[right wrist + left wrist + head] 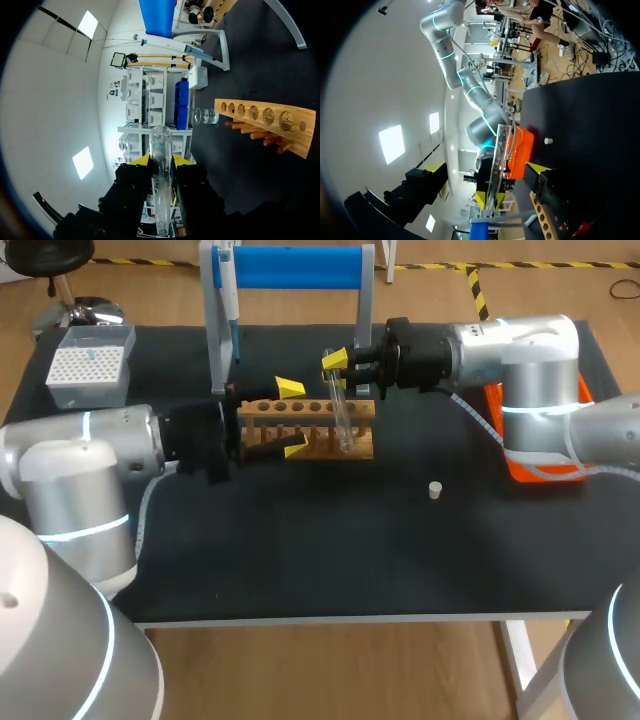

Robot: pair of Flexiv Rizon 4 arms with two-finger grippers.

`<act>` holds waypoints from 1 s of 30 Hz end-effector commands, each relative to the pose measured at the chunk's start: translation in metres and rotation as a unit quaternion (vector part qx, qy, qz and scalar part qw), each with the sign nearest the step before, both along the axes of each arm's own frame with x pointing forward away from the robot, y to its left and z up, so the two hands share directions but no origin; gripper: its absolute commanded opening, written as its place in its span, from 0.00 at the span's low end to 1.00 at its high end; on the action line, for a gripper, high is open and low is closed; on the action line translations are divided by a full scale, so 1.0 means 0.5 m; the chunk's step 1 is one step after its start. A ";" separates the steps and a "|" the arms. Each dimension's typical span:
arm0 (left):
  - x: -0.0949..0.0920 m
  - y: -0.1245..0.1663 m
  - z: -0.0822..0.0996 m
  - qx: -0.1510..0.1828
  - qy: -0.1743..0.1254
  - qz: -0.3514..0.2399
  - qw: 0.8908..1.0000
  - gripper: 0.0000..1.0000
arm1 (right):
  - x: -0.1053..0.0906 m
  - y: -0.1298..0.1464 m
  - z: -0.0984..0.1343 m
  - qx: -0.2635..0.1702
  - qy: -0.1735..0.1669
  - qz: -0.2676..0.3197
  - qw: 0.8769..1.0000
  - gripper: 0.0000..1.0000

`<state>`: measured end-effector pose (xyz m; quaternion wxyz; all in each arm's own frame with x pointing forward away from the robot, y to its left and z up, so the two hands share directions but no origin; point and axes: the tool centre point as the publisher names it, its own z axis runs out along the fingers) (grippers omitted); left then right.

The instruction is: Invert the test tube, pick up the pipette, mount the tip to pipette, aspirate from beaker and dispense into the tube, eject the tip, return the pipette, and cap with the stopper.

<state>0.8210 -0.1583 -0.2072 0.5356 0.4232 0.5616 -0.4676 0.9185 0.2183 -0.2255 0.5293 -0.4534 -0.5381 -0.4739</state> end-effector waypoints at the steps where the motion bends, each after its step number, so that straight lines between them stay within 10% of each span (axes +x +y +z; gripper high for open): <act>1: 0.005 -0.013 -0.003 -0.002 -0.010 -0.007 1.000 1.00 | 0.000 -0.001 0.001 -0.001 0.000 0.000 1.000 0.00; 30: 0.003 -0.110 -0.021 0.014 -0.032 -0.043 0.998 1.00 | 0.000 -0.001 0.001 -0.001 0.000 0.000 1.000 0.00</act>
